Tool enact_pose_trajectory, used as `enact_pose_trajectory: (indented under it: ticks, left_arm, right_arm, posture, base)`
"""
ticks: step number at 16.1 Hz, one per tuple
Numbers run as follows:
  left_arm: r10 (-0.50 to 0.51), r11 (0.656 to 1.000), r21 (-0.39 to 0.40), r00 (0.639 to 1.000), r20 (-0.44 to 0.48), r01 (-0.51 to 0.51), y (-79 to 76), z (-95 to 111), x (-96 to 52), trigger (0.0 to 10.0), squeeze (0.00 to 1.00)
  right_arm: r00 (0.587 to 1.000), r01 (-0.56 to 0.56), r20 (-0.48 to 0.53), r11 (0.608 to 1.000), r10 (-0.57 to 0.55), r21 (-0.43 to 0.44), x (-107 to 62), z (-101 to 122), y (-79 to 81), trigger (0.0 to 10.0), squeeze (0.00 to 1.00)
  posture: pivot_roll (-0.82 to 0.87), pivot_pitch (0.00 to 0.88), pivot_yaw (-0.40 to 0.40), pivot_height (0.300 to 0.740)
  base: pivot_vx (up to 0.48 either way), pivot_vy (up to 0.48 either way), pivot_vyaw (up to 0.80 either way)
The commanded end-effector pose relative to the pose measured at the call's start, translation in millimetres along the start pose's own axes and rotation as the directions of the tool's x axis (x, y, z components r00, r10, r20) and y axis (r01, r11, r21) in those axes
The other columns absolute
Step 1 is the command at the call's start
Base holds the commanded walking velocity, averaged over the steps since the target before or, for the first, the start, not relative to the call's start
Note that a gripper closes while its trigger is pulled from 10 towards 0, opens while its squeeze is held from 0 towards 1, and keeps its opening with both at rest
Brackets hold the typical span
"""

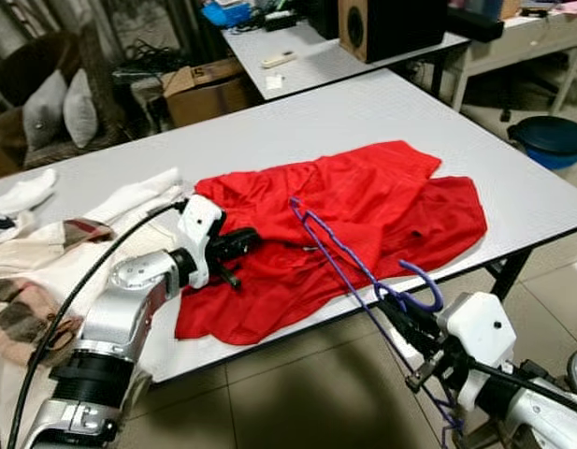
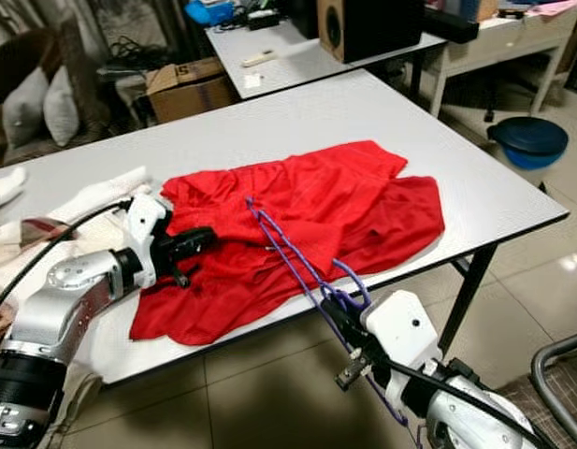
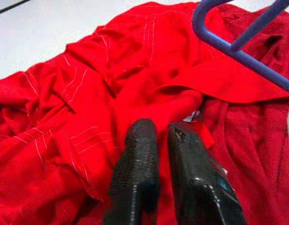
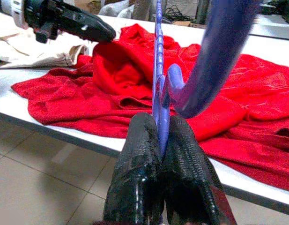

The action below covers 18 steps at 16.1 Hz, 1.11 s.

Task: Hang hanger

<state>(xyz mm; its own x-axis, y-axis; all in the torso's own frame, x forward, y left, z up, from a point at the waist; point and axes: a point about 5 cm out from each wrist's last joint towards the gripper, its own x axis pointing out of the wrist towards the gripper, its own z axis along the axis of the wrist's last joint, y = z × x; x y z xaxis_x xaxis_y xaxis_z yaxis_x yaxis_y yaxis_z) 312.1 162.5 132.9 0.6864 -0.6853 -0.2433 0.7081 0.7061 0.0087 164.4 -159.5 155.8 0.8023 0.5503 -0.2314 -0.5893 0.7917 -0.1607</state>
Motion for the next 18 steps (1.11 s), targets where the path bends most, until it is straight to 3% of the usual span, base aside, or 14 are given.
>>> enact_pose_trajectory:
  ticks: [1, 3, 9, 11, 12, 13, 15, 18]
  left_arm:
    - [0.048, 0.998, 0.034, 0.995, -0.083, -0.046, 5.2, -7.5, -8.0, 10.0, 1.0]
    - [0.134, 0.991, 0.029, 0.983, -0.123, -0.131, 11.4, -15.1, -8.9, 10.0, 1.0]
    - [0.166, 0.982, -0.07, 0.977, -0.134, -0.177, 0.2, -30.7, -10.9, 10.0, 1.0]
    - [0.183, 0.97, -0.134, 0.971, -0.151, -0.204, -2.8, -38.4, -10.3, 10.0, 1.0]
    - [0.167, 0.948, -0.251, 0.978, -0.128, -0.195, -9.8, -41.5, -8.3, 10.0, 1.0]
    - [0.165, 0.944, -0.266, 0.978, -0.125, -0.193, -11.0, -41.8, -7.9, 10.0, 1.0]
    - [0.146, 0.952, -0.238, 0.97, -0.195, -0.191, -22.6, -56.4, -3.2, 10.0, 1.0]
    - [0.247, 0.93, -0.213, 0.94, -0.235, -0.298, -18.7, -64.9, 2.3, 10.0, 1.0]
  right_arm:
    - [1.0, -0.011, 0.02, 1.0, 0.011, -0.002, -0.7, 3.1, 3.7, 10.0, 0.0]
    - [1.0, -0.01, 0.021, 1.0, 0.01, 0.0, -0.7, 3.0, 4.6, 10.0, 0.0]
    - [1.0, -0.022, 0.019, 1.0, 0.022, 0.004, -2.5, 2.9, 5.7, 10.0, 0.0]
    - [0.999, -0.042, 0.018, 0.999, 0.042, 0.003, -0.6, 2.7, 6.4, 10.0, 0.0]
    - [0.998, -0.059, 0.017, 0.998, 0.059, 0.002, 0.4, 2.8, 6.6, 10.0, 0.0]
    - [0.998, -0.061, 0.016, 0.998, 0.061, 0.002, 0.4, 2.8, 6.5, 10.0, 0.0]
    - [0.997, -0.078, 0.013, 0.997, 0.078, -0.006, 2.1, 3.1, 5.6, 10.0, 0.0]
    - [0.996, -0.087, 0.015, 0.996, 0.087, -0.014, 3.9, 4.1, 4.4, 10.0, 0.0]
  posture:
    - [-0.07, 0.0, 0.205, 0.74]
    - [-0.08, 0.0, 0.207, 0.74]
    - [-0.08, 0.0, 0.192, 0.74]
    - [-0.07, 0.0, 0.18, 0.74]
    - [-0.07, 0.0, 0.165, 0.74]
    - [-0.07, 0.0, 0.165, 0.74]
    - [-0.07, 0.0, 0.152, 0.74]
    - [-0.07, 0.0, 0.147, 0.74]
  base:
    - [0.0, 0.0, 0.0]
    - [0.0, 0.0, 0.0]
    - [0.0, 0.0, 0.0]
    - [0.0, 0.0, 0.0]
    - [0.0, 0.0, 0.0]
    - [0.0, 0.0, 0.0]
    - [0.0, 0.0, 0.0]
    - [0.0, 0.0, 0.0]
